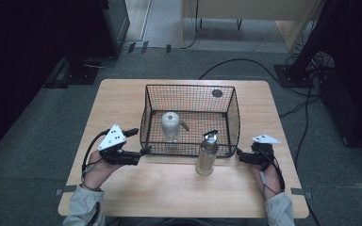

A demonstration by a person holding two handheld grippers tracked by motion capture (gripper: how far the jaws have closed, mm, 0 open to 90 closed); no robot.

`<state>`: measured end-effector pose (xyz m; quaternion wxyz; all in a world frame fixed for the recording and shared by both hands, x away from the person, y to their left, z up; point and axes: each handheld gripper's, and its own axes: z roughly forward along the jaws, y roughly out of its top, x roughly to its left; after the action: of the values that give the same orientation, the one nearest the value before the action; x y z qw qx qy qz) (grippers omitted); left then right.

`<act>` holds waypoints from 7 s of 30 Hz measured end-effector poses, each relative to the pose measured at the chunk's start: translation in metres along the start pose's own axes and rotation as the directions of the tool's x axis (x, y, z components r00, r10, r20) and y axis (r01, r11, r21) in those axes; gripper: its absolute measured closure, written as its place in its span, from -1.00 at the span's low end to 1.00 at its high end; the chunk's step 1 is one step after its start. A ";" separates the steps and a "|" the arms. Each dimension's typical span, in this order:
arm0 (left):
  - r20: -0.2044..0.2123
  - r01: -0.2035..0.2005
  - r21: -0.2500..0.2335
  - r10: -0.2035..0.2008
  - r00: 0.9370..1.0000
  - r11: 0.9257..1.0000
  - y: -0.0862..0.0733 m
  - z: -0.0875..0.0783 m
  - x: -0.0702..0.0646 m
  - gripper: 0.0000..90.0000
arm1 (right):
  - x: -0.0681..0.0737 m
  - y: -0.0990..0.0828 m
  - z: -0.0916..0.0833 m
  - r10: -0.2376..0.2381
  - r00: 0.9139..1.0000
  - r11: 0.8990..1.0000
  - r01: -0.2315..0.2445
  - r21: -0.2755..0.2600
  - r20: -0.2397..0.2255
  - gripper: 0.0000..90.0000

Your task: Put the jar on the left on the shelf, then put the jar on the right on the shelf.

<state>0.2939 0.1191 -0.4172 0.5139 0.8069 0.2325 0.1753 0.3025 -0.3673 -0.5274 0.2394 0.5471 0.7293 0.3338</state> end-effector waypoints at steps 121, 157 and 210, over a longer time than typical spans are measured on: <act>-0.078 0.088 0.301 -0.067 0.995 0.950 -0.090 0.058 0.042 -0.56 | 0.001 0.000 0.000 0.008 1.000 1.000 -0.008 0.000 0.003 -0.66; -0.111 0.112 0.301 -0.081 0.990 0.947 -0.089 0.059 0.039 -0.60 | 0.001 0.010 -0.007 0.049 0.998 0.992 -0.052 -0.112 -0.028 -0.62; -0.086 0.094 0.305 -0.071 0.994 0.948 -0.090 0.057 0.042 -0.60 | 0.025 0.012 -0.062 0.038 0.999 0.955 -0.043 -0.292 -0.023 -0.61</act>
<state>0.3408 0.1323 -0.5209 0.3794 0.8598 0.3093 0.1451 0.2587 -0.3551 -0.4764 0.3045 0.5176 0.6626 0.4476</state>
